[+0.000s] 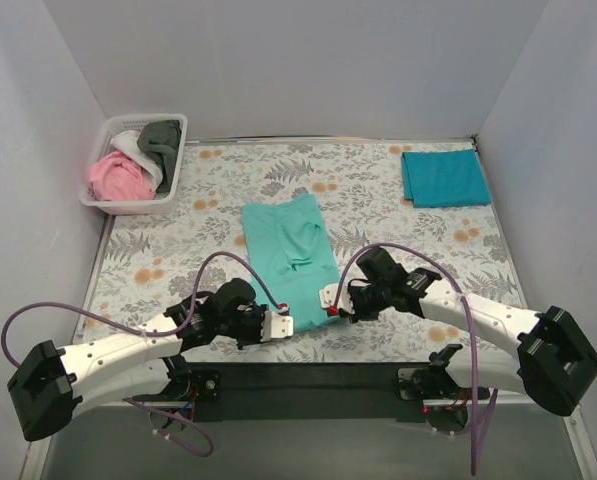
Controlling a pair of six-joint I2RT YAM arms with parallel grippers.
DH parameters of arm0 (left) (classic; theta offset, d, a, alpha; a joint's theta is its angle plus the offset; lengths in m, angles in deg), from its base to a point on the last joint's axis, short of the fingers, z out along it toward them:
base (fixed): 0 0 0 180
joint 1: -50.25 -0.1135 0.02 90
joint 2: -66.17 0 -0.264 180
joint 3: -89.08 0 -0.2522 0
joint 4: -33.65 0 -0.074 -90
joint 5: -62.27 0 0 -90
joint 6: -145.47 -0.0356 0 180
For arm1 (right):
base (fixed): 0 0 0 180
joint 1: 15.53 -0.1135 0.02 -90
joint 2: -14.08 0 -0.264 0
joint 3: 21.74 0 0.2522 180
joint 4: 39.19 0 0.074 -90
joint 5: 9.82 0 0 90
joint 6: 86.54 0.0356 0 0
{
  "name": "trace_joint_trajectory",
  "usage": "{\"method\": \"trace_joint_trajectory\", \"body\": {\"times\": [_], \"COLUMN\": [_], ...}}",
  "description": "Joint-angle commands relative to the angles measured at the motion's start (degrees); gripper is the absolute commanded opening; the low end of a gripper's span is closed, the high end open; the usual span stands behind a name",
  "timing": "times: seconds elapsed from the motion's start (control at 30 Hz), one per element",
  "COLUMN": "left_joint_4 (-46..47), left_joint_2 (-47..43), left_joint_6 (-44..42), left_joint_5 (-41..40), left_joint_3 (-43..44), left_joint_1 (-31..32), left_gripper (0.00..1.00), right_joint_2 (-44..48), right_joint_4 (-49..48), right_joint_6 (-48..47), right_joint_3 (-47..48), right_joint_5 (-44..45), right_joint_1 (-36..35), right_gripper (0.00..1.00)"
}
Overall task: Fold and stack the t-shirts
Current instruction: Fold the tshirt
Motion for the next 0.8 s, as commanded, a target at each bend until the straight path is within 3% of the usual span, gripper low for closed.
{"method": "trace_joint_trajectory", "body": {"times": [0.0,0.2,0.37,0.77], "left_joint_4": [-6.36,-13.13,-18.84,-16.92], "left_joint_2": [-2.73,-12.21,-15.74,-16.28], "left_joint_6": [1.27,2.14,4.33,4.78], "left_joint_5": [4.79,10.42,10.16,5.24], "left_joint_3": [3.18,7.31,12.06,15.67], "left_joint_1": [-0.18,-0.97,-1.59,-7.56], "left_gripper": [0.0,0.0,0.0,0.0], "right_joint_2": [2.92,6.96,7.24,-3.39], "right_joint_4": [7.84,14.35,20.07,21.22], "right_joint_6": [3.25,5.62,5.36,-1.14], "right_joint_3": [3.35,8.61,15.65,28.74], "right_joint_5": [-4.96,-8.22,-8.31,-8.05], "right_joint_1": [-0.3,-0.39,-0.39,4.09], "right_gripper": [0.01,0.01,0.01,0.01]}}
